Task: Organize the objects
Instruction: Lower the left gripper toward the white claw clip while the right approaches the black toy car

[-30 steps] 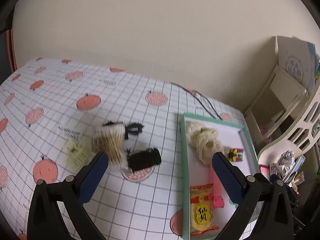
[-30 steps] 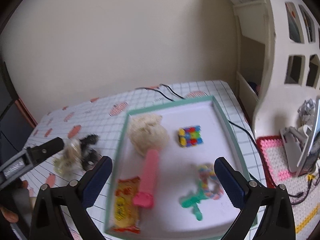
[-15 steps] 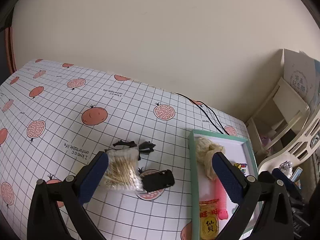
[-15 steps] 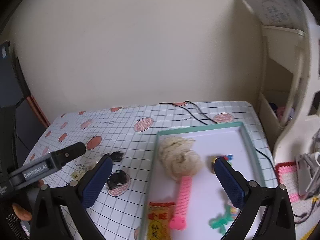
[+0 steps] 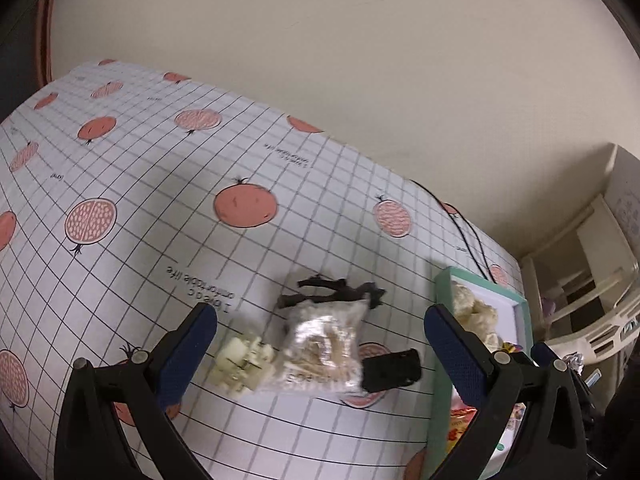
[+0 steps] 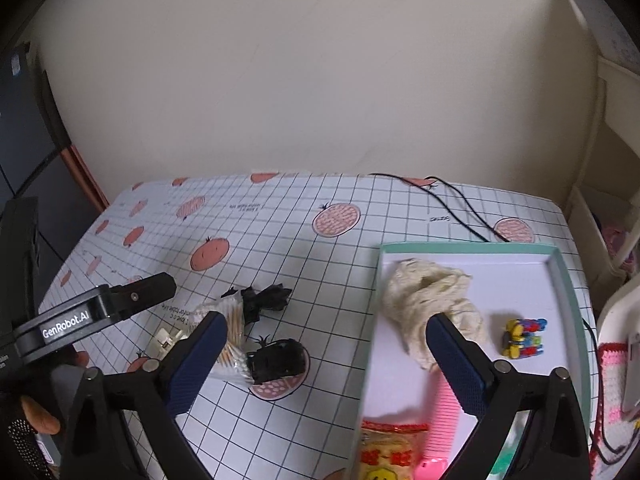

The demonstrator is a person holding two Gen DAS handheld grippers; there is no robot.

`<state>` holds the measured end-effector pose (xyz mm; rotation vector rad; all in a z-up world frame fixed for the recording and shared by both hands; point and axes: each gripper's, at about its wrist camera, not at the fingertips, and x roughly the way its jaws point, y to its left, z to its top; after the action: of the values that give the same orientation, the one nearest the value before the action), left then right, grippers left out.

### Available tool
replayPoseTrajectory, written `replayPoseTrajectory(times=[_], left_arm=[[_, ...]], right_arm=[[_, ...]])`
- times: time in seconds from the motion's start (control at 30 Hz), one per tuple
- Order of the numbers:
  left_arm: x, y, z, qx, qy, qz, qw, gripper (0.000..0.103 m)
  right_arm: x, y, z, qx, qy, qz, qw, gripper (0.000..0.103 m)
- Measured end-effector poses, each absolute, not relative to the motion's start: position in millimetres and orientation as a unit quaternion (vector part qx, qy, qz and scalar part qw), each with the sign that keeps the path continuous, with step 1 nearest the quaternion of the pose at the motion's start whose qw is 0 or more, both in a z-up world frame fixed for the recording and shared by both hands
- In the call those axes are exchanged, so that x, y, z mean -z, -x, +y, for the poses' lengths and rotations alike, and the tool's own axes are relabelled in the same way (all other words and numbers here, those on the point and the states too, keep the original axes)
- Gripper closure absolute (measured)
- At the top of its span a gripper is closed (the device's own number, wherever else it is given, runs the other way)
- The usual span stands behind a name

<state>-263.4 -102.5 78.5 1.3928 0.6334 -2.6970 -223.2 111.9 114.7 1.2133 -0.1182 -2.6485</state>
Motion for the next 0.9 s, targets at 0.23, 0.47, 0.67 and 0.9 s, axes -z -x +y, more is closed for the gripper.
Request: replayPoseTrajectory(times=[0.23, 0.47, 0.67, 0.9], left_arm=[[-72.2, 269.5, -122.0, 0.863, -0.455, 0.220, 0.017, 0.000], [-71.1, 276.4, -123.1, 0.862, -0.455, 0.221, 0.011, 0.000], [-59.0, 278.7, -115.9, 0.851, -0.472, 0.228, -0.005, 0.000], [-46.4, 282.1, -102.2, 0.844, -0.487, 0.223, -0.016, 0.000]], right_arm=[[-113.2, 236.6, 91.1, 0.894, -0.435, -0.018, 0.104, 0.008], [-104.5, 243.4, 77.6, 0.889, -0.447, -0.010, 0.102, 0.011], [-70.6, 246.1, 73.1, 0.874, -0.475, -0.024, 0.101, 0.015], [-47.4, 246.2, 72.4, 0.865, -0.491, -0.029, 0.102, 0.019]])
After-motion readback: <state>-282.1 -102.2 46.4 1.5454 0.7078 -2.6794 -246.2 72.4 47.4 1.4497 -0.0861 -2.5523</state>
